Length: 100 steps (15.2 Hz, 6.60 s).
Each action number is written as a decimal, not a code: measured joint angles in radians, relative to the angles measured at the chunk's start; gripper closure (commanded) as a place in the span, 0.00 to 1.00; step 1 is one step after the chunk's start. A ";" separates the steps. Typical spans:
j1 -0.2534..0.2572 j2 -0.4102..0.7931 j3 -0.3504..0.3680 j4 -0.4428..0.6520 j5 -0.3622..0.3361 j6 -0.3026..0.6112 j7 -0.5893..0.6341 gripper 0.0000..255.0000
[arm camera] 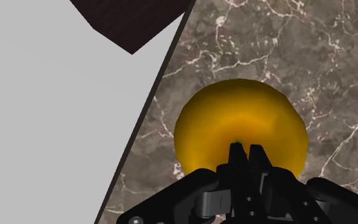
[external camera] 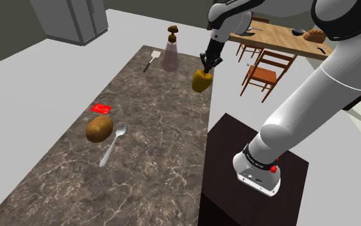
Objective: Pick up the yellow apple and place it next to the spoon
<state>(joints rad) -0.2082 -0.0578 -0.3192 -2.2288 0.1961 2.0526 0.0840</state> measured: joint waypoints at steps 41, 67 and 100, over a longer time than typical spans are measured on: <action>0.040 -0.215 0.084 0.248 -0.053 -0.424 0.219 1.00; 0.259 -0.427 0.555 0.040 0.133 -0.289 0.834 1.00; 0.308 -0.302 0.693 -0.241 0.212 0.139 0.855 1.00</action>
<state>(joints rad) 0.0994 -0.3601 0.3738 -2.4695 0.4082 2.1917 0.9392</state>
